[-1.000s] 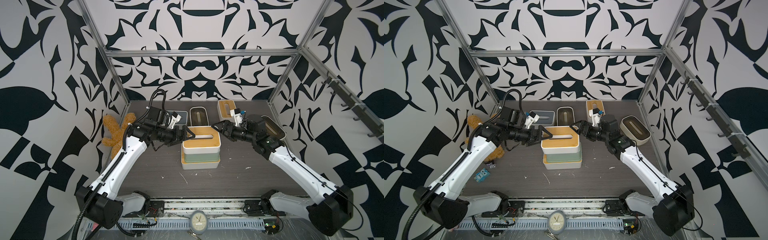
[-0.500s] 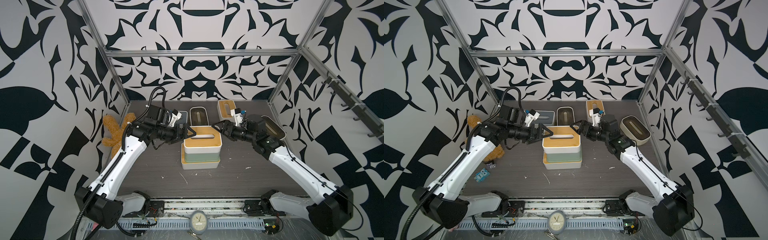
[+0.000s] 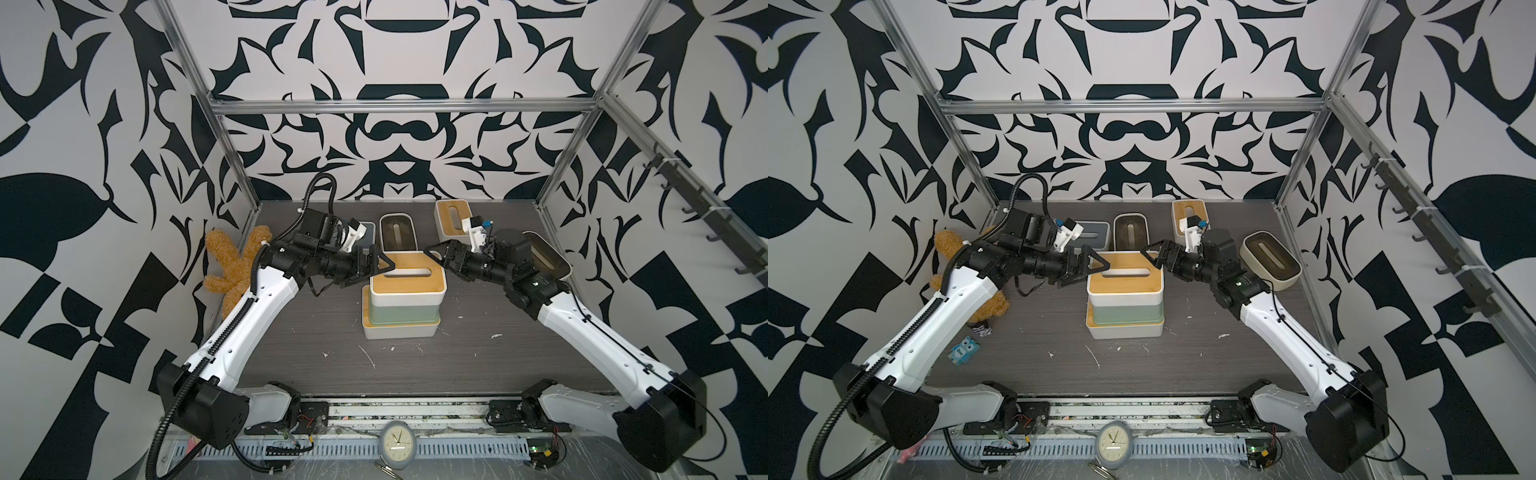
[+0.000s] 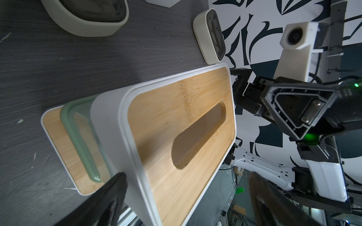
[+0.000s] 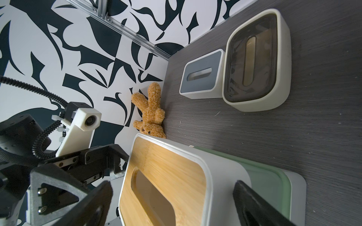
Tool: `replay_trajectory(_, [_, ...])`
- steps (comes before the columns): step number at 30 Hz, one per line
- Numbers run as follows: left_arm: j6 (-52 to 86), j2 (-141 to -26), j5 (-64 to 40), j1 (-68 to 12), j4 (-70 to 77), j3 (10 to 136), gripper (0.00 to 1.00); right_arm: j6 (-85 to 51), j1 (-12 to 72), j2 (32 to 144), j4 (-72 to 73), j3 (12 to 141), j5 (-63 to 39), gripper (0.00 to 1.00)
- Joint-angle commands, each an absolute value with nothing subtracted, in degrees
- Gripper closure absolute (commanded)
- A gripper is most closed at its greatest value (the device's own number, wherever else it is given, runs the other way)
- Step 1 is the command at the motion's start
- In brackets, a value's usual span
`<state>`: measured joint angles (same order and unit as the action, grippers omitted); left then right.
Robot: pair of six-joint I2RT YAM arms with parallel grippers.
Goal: Stack the tissue boxes
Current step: Place the tissue box at the tissue box.
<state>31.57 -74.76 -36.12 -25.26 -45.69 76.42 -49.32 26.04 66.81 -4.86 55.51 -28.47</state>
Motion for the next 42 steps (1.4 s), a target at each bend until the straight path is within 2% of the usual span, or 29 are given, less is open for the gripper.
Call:
replay_trajectory(1, [31.8,-74.4,-35.1,-25.4,-46.0,77.2,0.01,-48.2,26.4,66.3,-3.1,57.2,-28.1,0.00])
replay_trajectory(26, [31.5,-71.7,-33.3,-25.3,-45.9,74.1,0.01,-49.4,28.9,67.6,-1.7,56.8,-26.6,0.00])
replay_trajectory(37, [28.4,-69.3,-25.9,-23.7,-47.3,78.1,0.01,-41.7,27.5,64.7,-18.4,64.3,-8.4,0.01])
replay_trajectory(42, [27.7,-63.4,-21.3,-23.0,-40.3,75.2,0.01,-39.9,22.5,65.2,-22.5,66.7,-3.5,0.00])
